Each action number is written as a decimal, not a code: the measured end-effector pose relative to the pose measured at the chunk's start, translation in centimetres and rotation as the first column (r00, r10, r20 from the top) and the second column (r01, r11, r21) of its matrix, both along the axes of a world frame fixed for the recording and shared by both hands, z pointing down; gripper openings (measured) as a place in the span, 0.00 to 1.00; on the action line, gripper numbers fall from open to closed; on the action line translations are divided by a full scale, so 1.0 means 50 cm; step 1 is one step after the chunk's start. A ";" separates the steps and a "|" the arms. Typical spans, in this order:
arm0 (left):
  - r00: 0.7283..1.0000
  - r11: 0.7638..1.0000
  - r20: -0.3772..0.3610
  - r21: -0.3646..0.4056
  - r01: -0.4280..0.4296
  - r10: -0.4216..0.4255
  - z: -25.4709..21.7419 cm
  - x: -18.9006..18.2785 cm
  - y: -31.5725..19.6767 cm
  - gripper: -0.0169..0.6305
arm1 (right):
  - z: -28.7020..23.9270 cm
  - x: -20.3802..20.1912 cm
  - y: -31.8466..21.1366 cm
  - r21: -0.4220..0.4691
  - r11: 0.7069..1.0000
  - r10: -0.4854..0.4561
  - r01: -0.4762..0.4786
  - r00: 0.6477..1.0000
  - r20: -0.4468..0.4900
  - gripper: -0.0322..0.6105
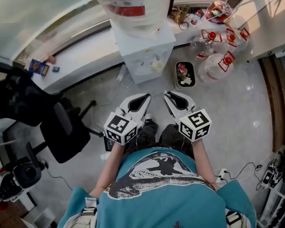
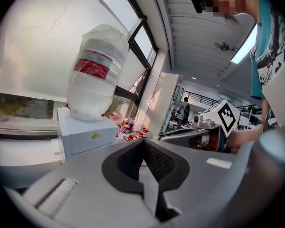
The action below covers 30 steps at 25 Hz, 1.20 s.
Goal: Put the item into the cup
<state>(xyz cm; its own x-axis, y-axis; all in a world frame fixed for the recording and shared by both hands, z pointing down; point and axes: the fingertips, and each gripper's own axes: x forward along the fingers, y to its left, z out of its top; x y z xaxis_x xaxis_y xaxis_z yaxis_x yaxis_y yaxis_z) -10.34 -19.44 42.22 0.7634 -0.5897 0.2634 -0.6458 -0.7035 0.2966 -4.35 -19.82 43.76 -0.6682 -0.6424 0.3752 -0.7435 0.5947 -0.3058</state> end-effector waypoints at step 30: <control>0.922 0.923 -0.044 -0.043 0.383 -0.385 0.035 0.062 -0.125 0.03 | 0.131 0.057 -0.255 -0.104 0.947 -0.310 0.303 0.948 -0.065 0.15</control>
<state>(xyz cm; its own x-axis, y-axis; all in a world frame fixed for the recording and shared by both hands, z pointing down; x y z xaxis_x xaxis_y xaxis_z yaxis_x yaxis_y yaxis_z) -7.24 -25.71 43.98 0.4932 -0.8318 0.2549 -0.8478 -0.3939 0.3551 -1.49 -32.55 50.32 -0.7930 -0.3715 0.4829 -0.5537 0.7700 -0.3170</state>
